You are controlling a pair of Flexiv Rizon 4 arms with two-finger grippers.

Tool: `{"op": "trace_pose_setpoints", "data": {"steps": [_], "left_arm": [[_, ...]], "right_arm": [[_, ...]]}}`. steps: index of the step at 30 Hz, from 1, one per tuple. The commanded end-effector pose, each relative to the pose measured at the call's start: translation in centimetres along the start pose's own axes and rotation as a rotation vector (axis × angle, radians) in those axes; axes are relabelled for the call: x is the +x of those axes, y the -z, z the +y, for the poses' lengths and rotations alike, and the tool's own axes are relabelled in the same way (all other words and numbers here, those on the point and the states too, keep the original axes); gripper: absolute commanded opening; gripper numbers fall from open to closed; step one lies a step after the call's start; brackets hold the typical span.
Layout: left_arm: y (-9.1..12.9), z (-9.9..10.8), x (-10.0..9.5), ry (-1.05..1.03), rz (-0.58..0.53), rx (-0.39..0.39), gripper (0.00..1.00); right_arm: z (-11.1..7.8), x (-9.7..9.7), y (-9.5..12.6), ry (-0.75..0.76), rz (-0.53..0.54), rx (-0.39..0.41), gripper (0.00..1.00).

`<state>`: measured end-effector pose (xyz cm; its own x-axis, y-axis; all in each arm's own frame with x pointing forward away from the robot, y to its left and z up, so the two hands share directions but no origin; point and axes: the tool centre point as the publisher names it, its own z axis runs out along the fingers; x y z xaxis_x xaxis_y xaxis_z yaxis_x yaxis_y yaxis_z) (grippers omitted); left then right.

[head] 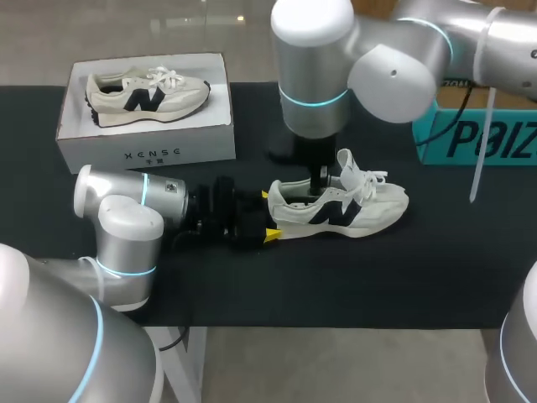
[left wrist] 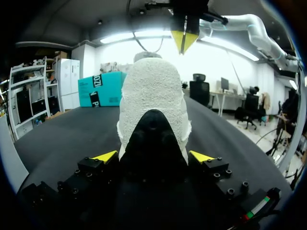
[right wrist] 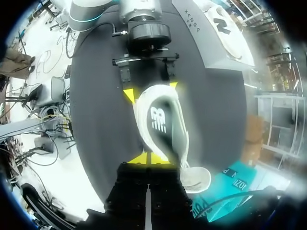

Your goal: Take the shoe out of the shoebox, open the shoe tongue, remove and reinsert the insole, then place the shoe into the shoebox

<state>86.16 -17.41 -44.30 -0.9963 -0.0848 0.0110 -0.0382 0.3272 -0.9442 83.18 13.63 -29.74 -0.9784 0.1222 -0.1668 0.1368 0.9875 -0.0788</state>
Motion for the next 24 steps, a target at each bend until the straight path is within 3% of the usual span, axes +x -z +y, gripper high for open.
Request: {"op": "trace_pose_setpoints", "data": {"steps": [1, 9, 24], "left_arm": [[-0.3, 0.3, -0.1, 0.000, 0.004, -0.005, 0.00], [-0.3, 0.3, -0.1, 0.000, 0.004, -0.005, 0.00], [-0.3, 0.3, -0.1, 0.000, 0.004, -0.005, 0.00]], "right_arm": [[1.0, -0.9, -1.9, -0.009, 0.017, 0.024, 0.00], [0.8, -3.1, -3.9, -0.035, 0.028, 0.040, 0.00], [-1.0, -5.2, -6.7, -0.086, 0.028, 0.066, 0.00]]}}
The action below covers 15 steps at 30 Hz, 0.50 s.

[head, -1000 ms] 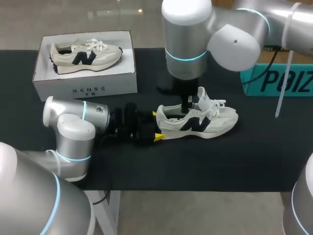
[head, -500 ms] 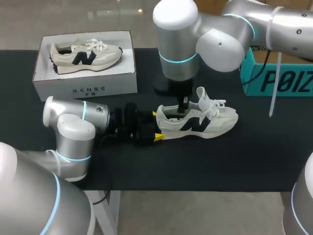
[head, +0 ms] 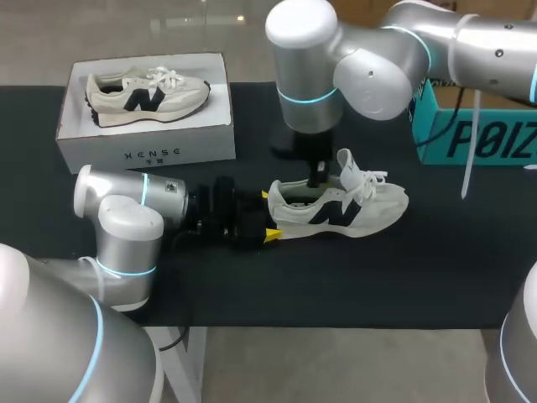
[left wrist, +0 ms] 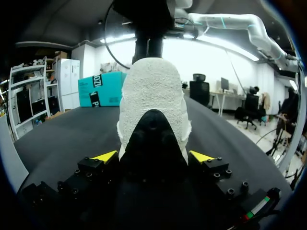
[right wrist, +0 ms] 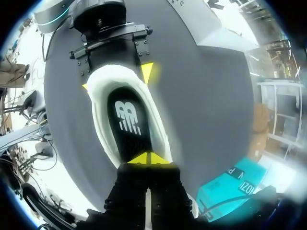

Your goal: Take the shoe out of the shoebox, open the shoe tongue, remove and reinsert the insole, then place the shoe into the shoebox

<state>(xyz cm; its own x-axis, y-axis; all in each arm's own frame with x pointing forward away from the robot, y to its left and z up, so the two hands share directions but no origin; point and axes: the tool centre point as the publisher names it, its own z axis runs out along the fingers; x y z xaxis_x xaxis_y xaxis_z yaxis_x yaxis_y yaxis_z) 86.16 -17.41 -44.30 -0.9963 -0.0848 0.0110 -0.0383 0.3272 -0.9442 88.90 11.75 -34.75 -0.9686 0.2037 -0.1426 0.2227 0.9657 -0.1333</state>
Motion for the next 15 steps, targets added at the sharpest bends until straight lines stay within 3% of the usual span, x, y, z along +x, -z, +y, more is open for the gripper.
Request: {"op": "trace_pose_setpoints", "data": {"steps": [1, 7, 15], "left_arm": [[-0.3, 0.3, -0.1, 0.000, 0.004, -0.005, 0.00], [-0.3, 0.3, -0.1, 0.000, 0.004, -0.005, 0.00], [-0.3, 0.3, -0.1, 0.000, 0.004, -0.005, 0.00]], "right_arm": [[-0.3, -0.3, -0.9, -0.010, -0.004, -0.001, 0.00], [-0.5, -0.8, -2.5, -0.018, 0.009, 0.010, 0.00], [-0.2, 0.1, -3.5, 0.014, 0.052, 0.017, 0.00]]}}
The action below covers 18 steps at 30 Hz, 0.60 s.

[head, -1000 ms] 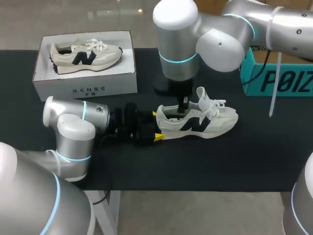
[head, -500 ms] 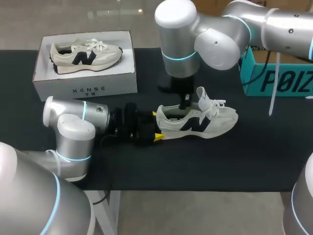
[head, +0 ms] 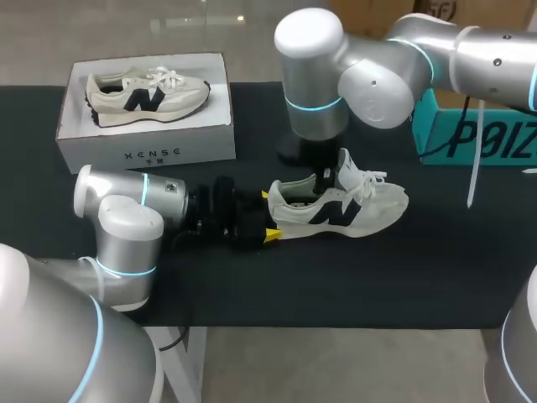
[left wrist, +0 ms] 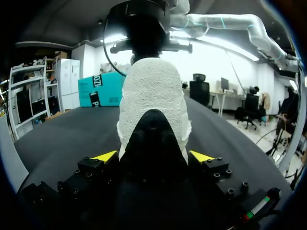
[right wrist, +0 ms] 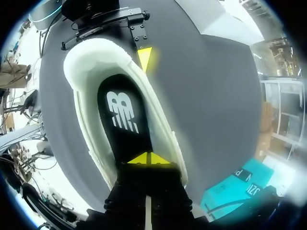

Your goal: Take the shoe out of the shoebox, open the shoe tongue, remove and reinsert the insole, then place the shoe into the shoebox

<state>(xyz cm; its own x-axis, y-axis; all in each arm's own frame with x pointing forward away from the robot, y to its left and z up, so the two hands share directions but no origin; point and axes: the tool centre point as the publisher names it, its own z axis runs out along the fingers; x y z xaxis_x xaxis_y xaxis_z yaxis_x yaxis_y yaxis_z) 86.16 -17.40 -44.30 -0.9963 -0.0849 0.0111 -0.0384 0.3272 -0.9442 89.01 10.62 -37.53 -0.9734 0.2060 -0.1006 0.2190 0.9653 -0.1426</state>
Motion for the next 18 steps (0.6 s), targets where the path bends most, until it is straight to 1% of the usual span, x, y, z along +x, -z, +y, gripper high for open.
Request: {"op": "trace_pose_setpoints", "data": {"steps": [1, 7, 15, 17, 18], "left_arm": [[-0.3, 0.3, 0.0, 0.000, 0.004, -0.005, 0.00], [-0.3, 0.3, 0.0, 0.000, 0.004, -0.005, 0.00], [-0.3, 0.3, 0.0, 0.000, 0.004, -0.005, 0.00], [-0.3, 0.3, 0.0, 0.000, 0.004, -0.005, 0.00], [-0.3, 0.3, 0.0, 0.000, 0.004, -0.005, 0.00]], "right_arm": [[0.6, 0.1, -0.7, 0.013, 0.012, 0.011, 0.00], [0.7, 0.8, -1.5, 0.021, 0.038, 0.014, 0.00], [0.4, 1.0, -1.5, 0.009, 0.035, 0.013, 0.00], [0.3, 1.0, -1.4, 0.008, 0.033, 0.013, 0.18], [0.3, 1.0, -1.3, 0.006, 0.032, 0.013, 0.23]]}}
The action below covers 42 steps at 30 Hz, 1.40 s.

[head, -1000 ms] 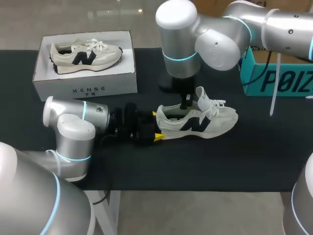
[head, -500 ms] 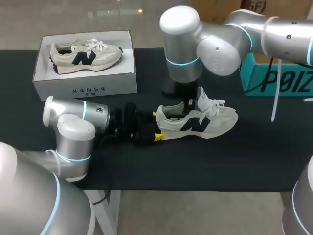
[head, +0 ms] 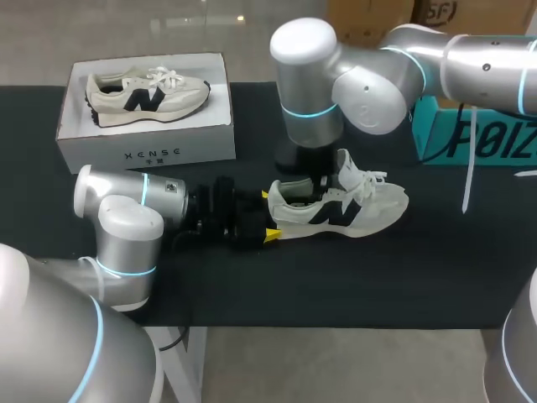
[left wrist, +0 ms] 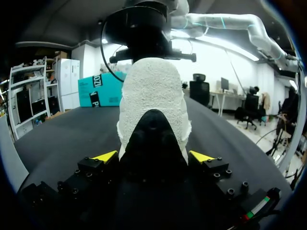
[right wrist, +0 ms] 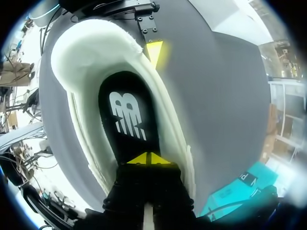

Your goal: Take the shoe out of the shoebox, open the shoe tongue, remove and reinsert the insole, then place the shoe into the shoebox

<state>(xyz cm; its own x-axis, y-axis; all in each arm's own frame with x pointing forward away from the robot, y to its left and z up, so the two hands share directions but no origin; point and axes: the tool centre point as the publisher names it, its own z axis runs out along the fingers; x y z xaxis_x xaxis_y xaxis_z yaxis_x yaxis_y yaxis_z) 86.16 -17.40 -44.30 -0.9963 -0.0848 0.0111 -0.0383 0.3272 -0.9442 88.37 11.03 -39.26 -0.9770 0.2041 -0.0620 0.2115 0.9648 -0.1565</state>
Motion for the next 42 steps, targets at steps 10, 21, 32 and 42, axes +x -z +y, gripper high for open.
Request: {"op": "trace_pose_setpoints", "data": {"steps": [10, 21, 32, 42], "left_arm": [[-0.3, 0.3, -0.1, 0.000, 0.004, -0.005, 0.00], [-0.3, 0.3, -0.1, 0.000, 0.004, -0.005, 0.00], [-0.3, 0.3, -0.1, 0.000, 0.004, -0.005, 0.00], [-0.3, 0.3, -0.1, 0.000, 0.004, -0.005, 0.00]], "right_arm": [[-0.4, 0.4, 0.4, -0.009, -0.010, 0.001, 0.30], [-0.3, 0.8, -0.9, -0.016, -0.025, -0.015, 0.33], [0.2, 2.5, -7.0, -0.032, 0.039, -0.026, 0.00], [0.1, 3.3, -5.0, -0.007, 0.013, -0.035, 0.00]]}}
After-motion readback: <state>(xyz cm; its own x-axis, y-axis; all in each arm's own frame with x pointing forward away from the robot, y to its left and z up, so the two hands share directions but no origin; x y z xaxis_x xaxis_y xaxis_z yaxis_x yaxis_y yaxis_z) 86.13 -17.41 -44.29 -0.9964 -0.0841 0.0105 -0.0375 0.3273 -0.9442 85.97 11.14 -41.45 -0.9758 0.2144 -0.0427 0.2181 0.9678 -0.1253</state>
